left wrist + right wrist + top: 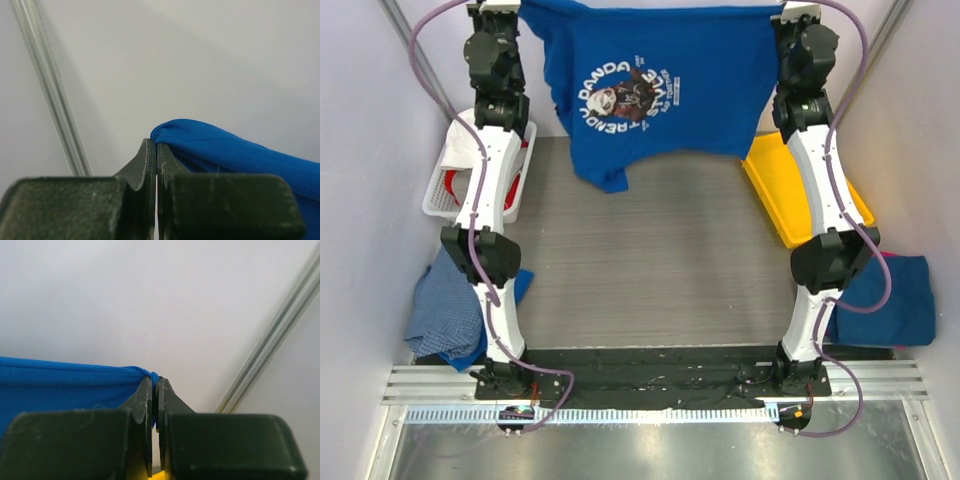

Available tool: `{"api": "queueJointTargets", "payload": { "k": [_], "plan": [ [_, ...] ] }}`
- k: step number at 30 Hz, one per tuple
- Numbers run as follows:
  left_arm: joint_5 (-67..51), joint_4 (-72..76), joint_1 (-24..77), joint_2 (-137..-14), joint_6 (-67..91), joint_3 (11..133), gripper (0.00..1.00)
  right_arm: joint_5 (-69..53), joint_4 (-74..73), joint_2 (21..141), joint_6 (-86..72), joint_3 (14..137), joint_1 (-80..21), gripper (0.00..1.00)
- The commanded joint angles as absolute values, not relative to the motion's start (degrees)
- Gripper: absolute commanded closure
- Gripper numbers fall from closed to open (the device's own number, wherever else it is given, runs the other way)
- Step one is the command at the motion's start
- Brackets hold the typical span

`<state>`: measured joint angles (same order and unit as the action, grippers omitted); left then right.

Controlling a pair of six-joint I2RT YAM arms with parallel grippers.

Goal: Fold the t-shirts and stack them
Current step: Flatten out the tshirt

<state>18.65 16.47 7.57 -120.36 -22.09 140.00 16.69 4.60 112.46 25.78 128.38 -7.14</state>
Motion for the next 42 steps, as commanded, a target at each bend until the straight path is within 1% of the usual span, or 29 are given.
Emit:
{"api": "queueJointTargets", "payload": {
  "k": [1, 3, 4, 6, 7, 10, 11, 13, 14, 17, 18, 20, 21, 22, 24, 27, 29, 32, 33, 35, 37, 38, 39, 42],
  "plan": [
    [20.6, 25.3, 6.4, -110.0, -20.9, 135.8, 1.0, 19.4, 10.5, 106.0, 26.2, 129.5, -6.4, 0.99],
    [20.9, 25.1, 6.4, -107.2, -21.9, 130.6, 1.0, 19.2, 9.9, 101.6, 25.1, 126.4, -6.5, 0.99],
    [20.7, 25.1, 6.4, -103.5, -22.1, 128.6, 1.0, 18.9, 9.5, 99.5, 24.7, 122.0, -6.5, 0.99],
    [20.4, 24.0, 6.6, -100.1, -22.2, 123.8, 1.0, 17.9, 8.5, 93.0, 24.1, 117.1, -6.7, 0.99],
    [20.5, 23.2, 6.8, -98.2, -22.4, 122.7, 1.0, 17.8, 7.7, 91.0, 23.9, 113.0, -7.0, 0.99],
    [19.8, 19.5, 7.6, -91.0, -22.6, 118.7, 1.0, 17.1, 3.3, 83.1, 23.0, 107.3, -7.5, 0.99],
    [19.7, 18.7, 8.2, -86.7, -22.8, 117.4, 1.0, 17.1, 2.6, 80.7, 22.9, 105.7, -7.6, 0.99],
    [19.4, 17.1, 8.7, -82.5, -22.8, 113.3, 1.0, 16.9, 0.9, 74.4, 22.3, 101.5, -7.6, 0.99],
    [19.5, 16.4, 9.0, -77.7, -22.5, 112.1, 1.0, 16.7, 0.4, 72.4, 22.0, 100.4, -7.6, 0.99],
    [19.3, 12.8, 9.0, -71.0, -21.4, 107.7, 1.0, 16.1, -3.9, 65.5, 20.3, 98.0, -7.6, 0.99],
    [18.5, 10.6, 9.0, -66.6, -20.8, 105.8, 1.0, 15.9, -6.5, 63.7, 19.9, 98.1, -7.6, 0.99],
    [17.1, 8.4, 8.9, -62.2, -19.6, 102.7, 1.0, 14.1, -9.0, 59.3, 18.7, 98.0, -7.6, 0.99],
    [15.2, 6.2, 9.0, -57.4, -19.3, 101.5, 1.0, 13.7, -10.9, 57.8, 18.4, 98.1, -7.6, 0.99],
    [14.6, 5.2, 9.0, -55.2, -18.3, 100.4, 1.0, 13.4, -12.2, 55.3, 18.2, 98.3, -7.6, 0.99],
    [12.3, 2.8, 8.9, -48.4, -18.1, 96.5, 1.0, 12.4, -16.2, 53.2, 17.8, 99.7, -7.6, 0.99],
    [10.4, 1.1, 9.0, -41.5, -18.2, 91.9, 1.0, 11.7, -20.5, 49.2, 18.1, 99.8, -7.6, 0.99],
    [9.3, 0.3, 8.9, -39.7, -19.8, 89.1, 1.0, 11.3, -22.4, 46.8, 18.5, 98.7, -7.6, 0.99],
    [8.8, 0.2, 9.0, -39.1, -22.8, 85.0, 1.0, 11.7, -22.1, 45.2, 20.2, 93.6, -7.6, 0.99],
    [8.9, 0.7, 9.0, -39.5, -23.8, 83.8, 1.0, 12.0, -21.4, 44.8, 21.0, 90.0, -7.6, 0.99],
    [9.6, 3.9, 9.0, -41.2, -25.2, 79.1, 1.0, 12.5, -19.4, 44.6, 21.7, 85.8, -7.6, 0.99],
    [9.5, 6.8, 8.9, -42.6, -27.2, 75.3, 1.0, 12.7, -17.1, 44.7, 22.6, 78.7, -7.6, 0.99],
    [9.6, 10.1, 8.9, -44.3, -27.8, 71.4, 1.0, 12.7, -14.3, 45.1, 22.9, 76.3, -7.5, 0.99],
    [9.7, 12.0, 8.9, -45.7, -29.0, 69.5, 1.0, 12.7, -12.5, 46.3, 23.4, 71.8, -7.6, 0.99],
    [8.6, 18.2, 8.3, -51.7, -31.1, 62.2, 1.0, 13.5, -6.9, 50.3, 24.0, 65.4, -7.6, 0.99]
  ]
}}
